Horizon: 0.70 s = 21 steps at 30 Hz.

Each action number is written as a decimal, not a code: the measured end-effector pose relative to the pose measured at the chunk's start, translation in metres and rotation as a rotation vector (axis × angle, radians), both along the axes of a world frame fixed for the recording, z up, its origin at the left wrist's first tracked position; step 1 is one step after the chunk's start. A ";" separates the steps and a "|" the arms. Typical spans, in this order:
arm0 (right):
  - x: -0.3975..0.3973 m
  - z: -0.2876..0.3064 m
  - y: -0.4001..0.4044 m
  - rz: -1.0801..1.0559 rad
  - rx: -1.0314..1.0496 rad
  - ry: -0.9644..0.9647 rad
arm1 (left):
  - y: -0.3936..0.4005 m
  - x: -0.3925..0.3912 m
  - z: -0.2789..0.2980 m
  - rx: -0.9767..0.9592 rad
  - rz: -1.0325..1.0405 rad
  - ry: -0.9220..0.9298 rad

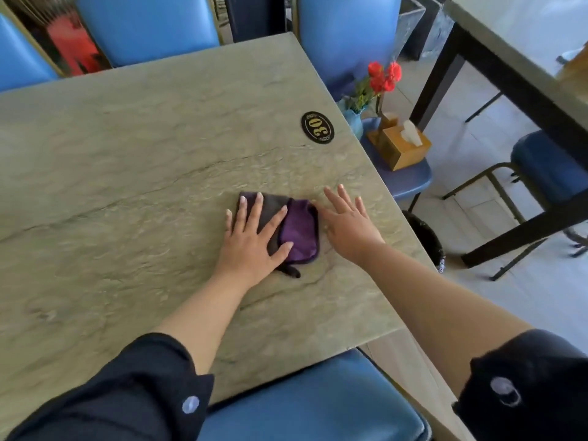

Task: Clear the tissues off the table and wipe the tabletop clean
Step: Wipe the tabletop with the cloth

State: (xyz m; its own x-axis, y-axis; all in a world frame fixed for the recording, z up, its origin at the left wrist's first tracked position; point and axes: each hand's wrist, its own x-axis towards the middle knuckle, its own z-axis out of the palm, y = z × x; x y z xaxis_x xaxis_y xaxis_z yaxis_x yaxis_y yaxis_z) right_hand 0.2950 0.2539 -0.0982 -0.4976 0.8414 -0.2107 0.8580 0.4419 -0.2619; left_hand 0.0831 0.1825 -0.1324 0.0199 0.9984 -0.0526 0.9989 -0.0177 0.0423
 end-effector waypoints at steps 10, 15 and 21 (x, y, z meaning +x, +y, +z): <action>-0.008 -0.024 0.082 -0.083 0.032 0.114 | 0.183 -0.008 0.015 -0.246 0.370 -0.022; 0.006 -0.020 0.091 -0.148 -0.122 0.407 | 0.140 0.017 0.008 -0.086 0.256 -0.015; 0.021 -0.016 0.074 -0.100 -0.164 0.440 | 0.038 0.064 0.010 -0.110 0.155 -0.021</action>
